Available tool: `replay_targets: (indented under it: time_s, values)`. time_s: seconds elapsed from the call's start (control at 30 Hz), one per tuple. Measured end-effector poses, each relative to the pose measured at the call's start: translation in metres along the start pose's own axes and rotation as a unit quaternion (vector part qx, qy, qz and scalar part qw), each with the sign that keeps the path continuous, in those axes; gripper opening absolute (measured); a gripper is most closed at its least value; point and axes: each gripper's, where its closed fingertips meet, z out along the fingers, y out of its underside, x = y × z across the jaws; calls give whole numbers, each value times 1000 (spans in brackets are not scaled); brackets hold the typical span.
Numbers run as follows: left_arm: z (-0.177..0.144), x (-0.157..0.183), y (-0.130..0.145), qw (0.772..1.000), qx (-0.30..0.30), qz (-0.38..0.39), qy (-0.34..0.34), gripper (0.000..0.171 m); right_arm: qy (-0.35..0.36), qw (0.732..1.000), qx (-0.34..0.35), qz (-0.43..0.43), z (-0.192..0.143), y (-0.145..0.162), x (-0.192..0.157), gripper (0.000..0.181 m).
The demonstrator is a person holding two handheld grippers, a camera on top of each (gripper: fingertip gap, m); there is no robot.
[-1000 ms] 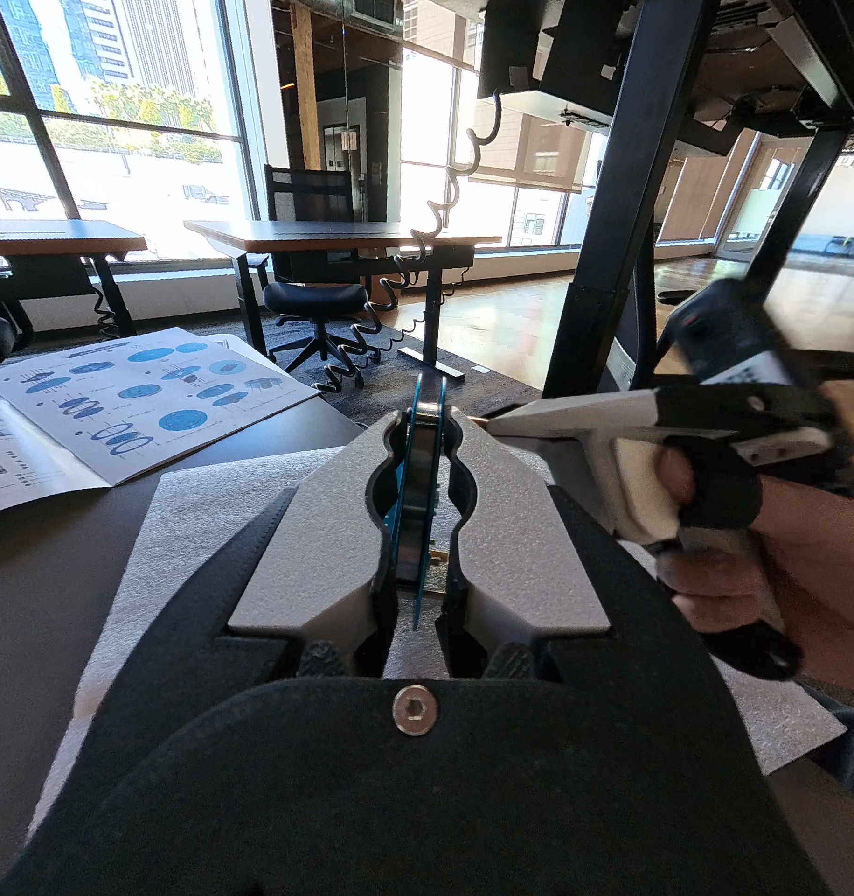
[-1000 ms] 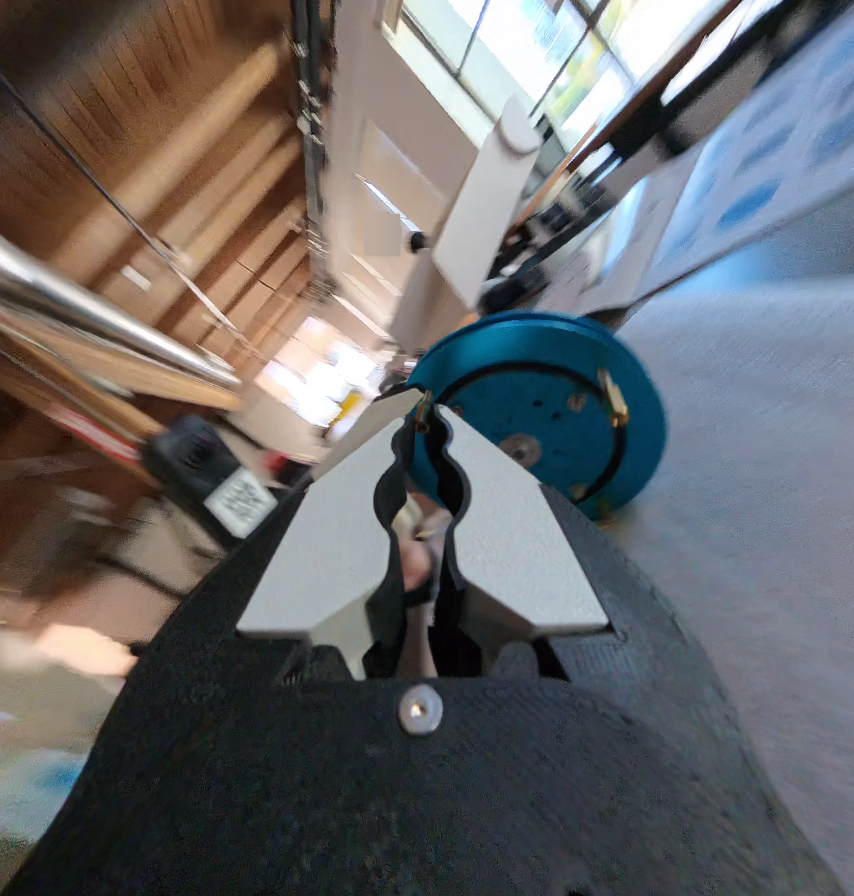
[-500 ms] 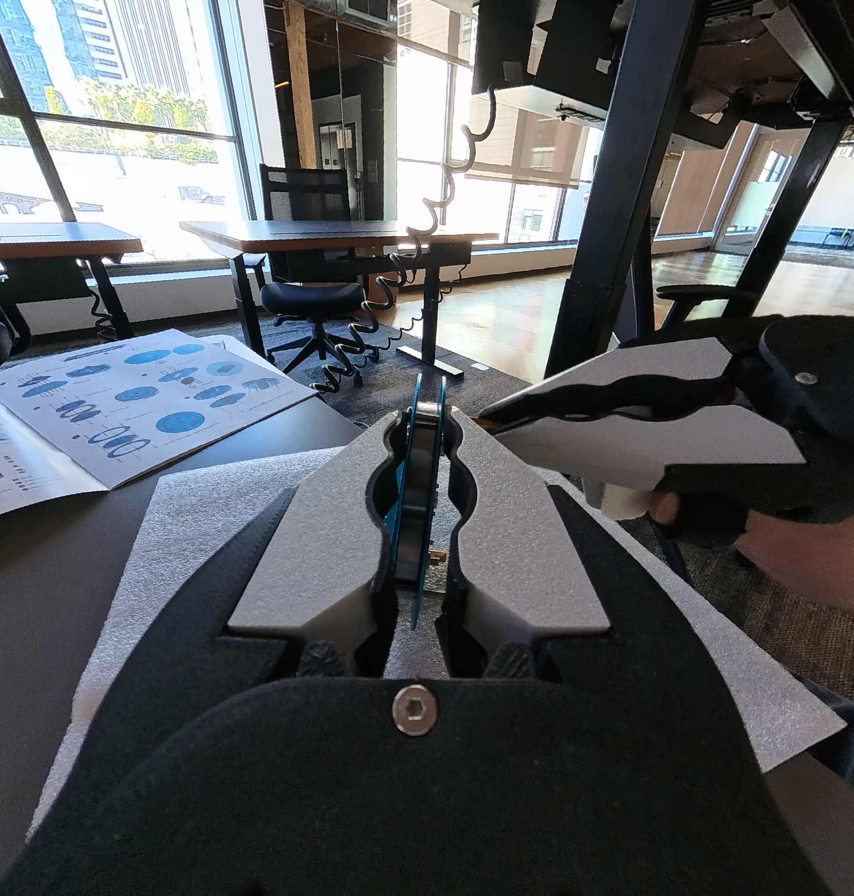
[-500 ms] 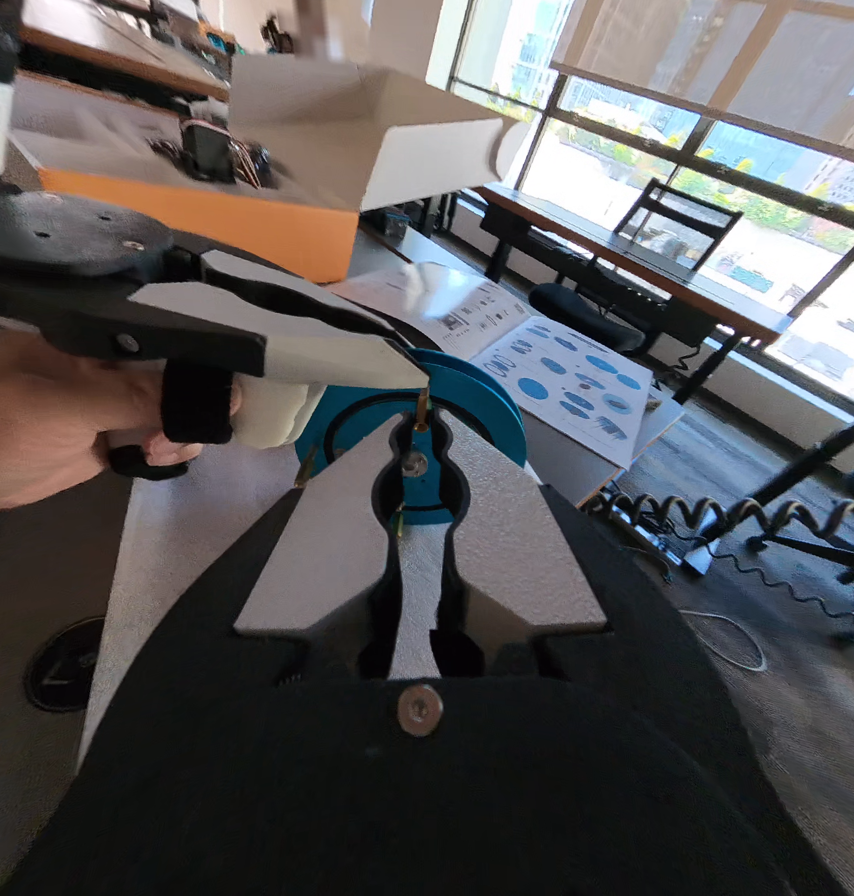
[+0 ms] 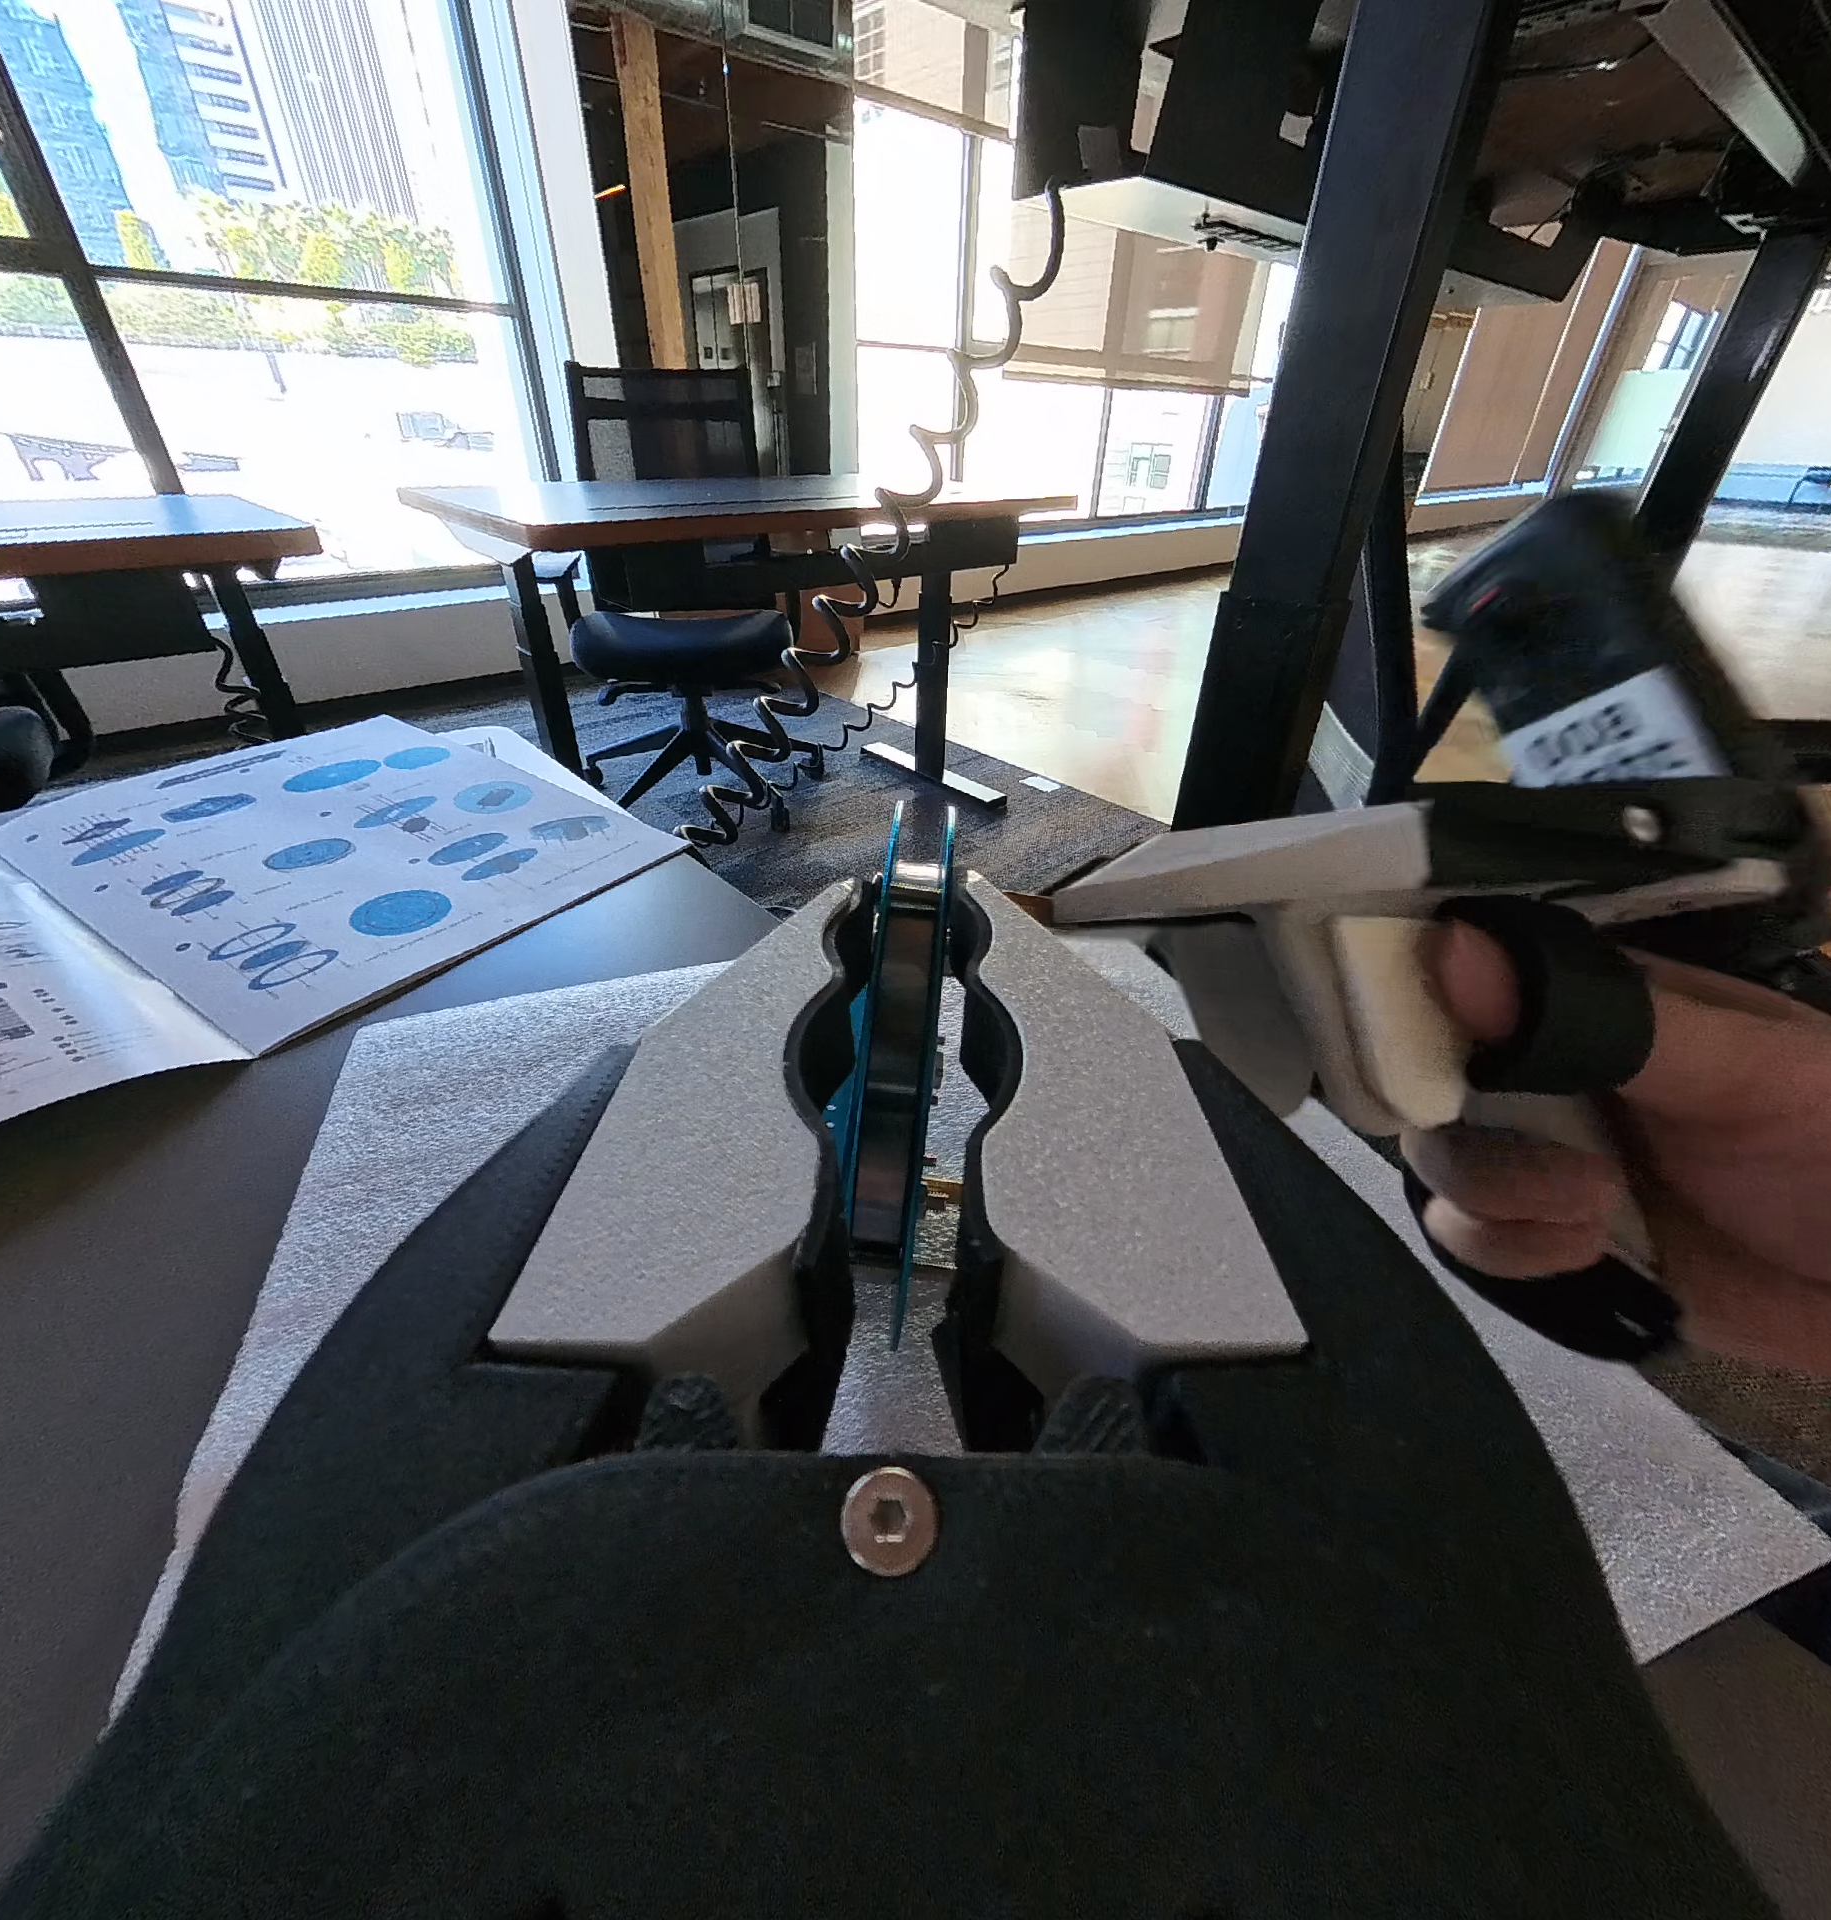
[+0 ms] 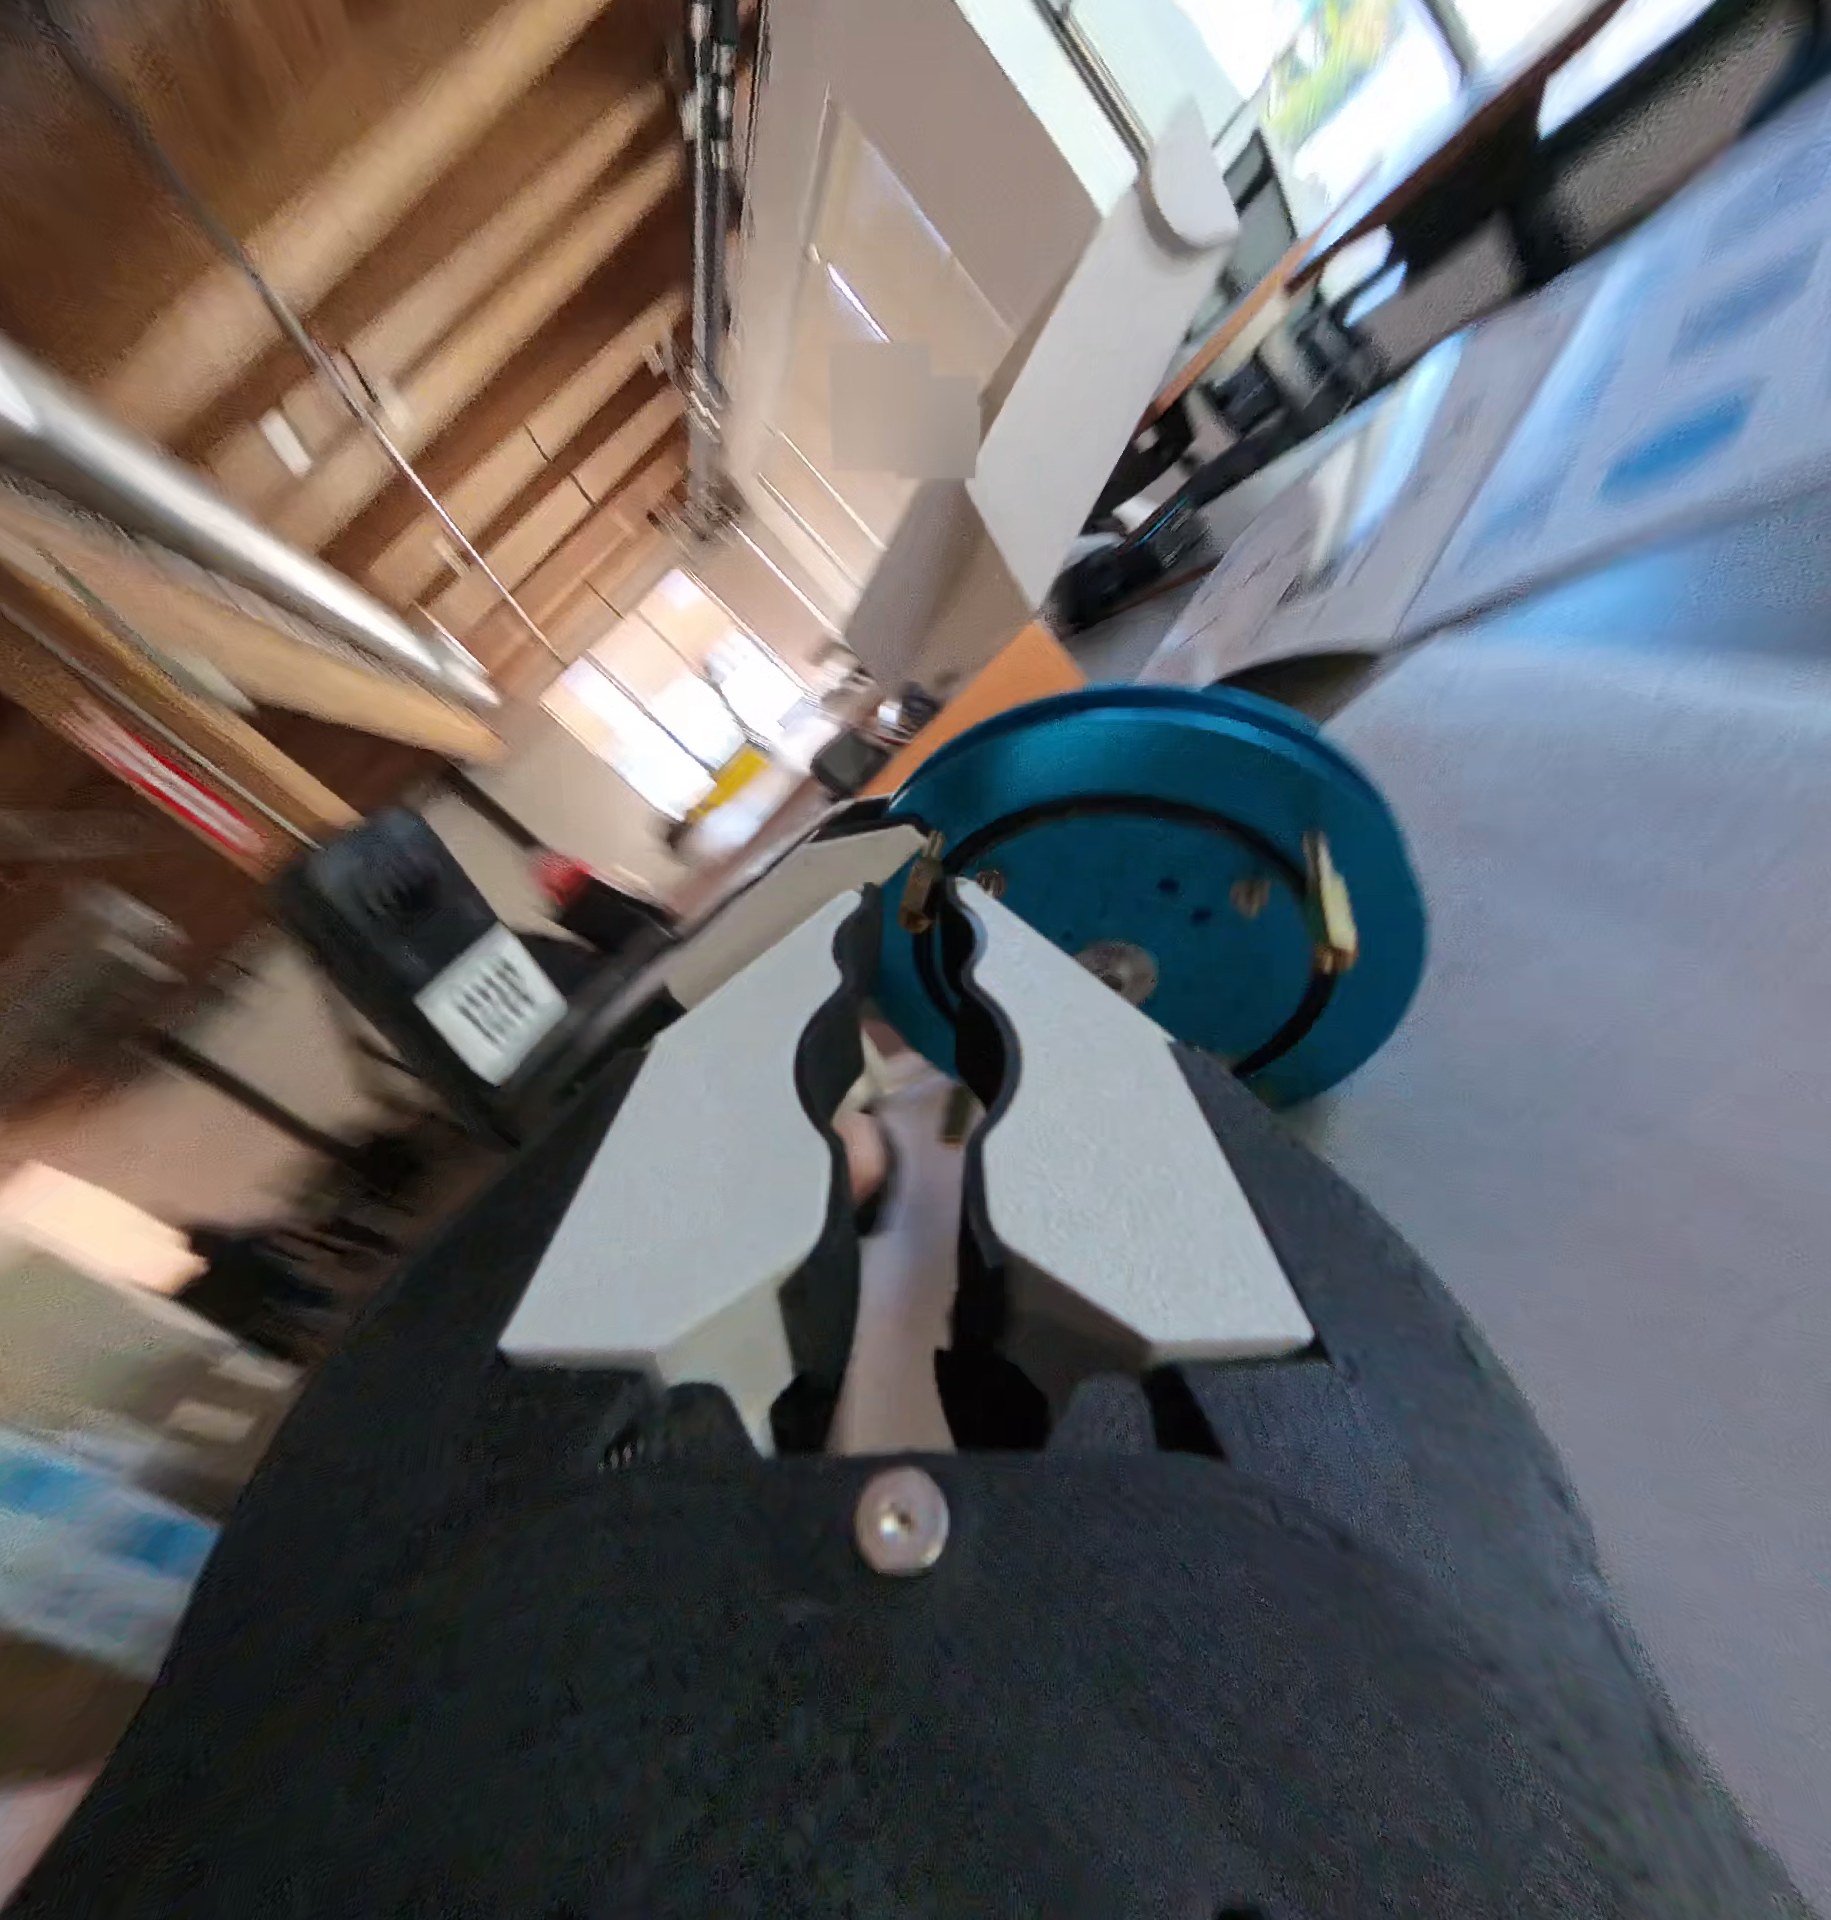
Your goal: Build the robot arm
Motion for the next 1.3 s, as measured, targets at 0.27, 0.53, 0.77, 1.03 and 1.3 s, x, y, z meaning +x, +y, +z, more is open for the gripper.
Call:
replay_targets:
  time_s: [0.27, 0.53, 0.77, 1.03, 1.3]
  values:
    - [0, -1, 0, 1000, 1, -6, -1, 12, 200, 846, -98, -484, 7, 0, 2, 5]
    - [2, -2, 0, 1000, 2, 2, -7, 12, 20, 991, 4, 130, 6, 2, 3, 5]
    - [0, -2, 0, 1000, 1, -1, -4, 12, 21, 999, 19, -22, 5, -1, 1, 20]
    - [1, -3, 0, 1000, 1, -4, -5, 12, 200, 833, -87, -508, 6, 0, 1, 5]
    - [1, -3, -1, 1000, 3, 0, -9, 12, 29, 996, 12, 86, 4, 0, 1, 4]
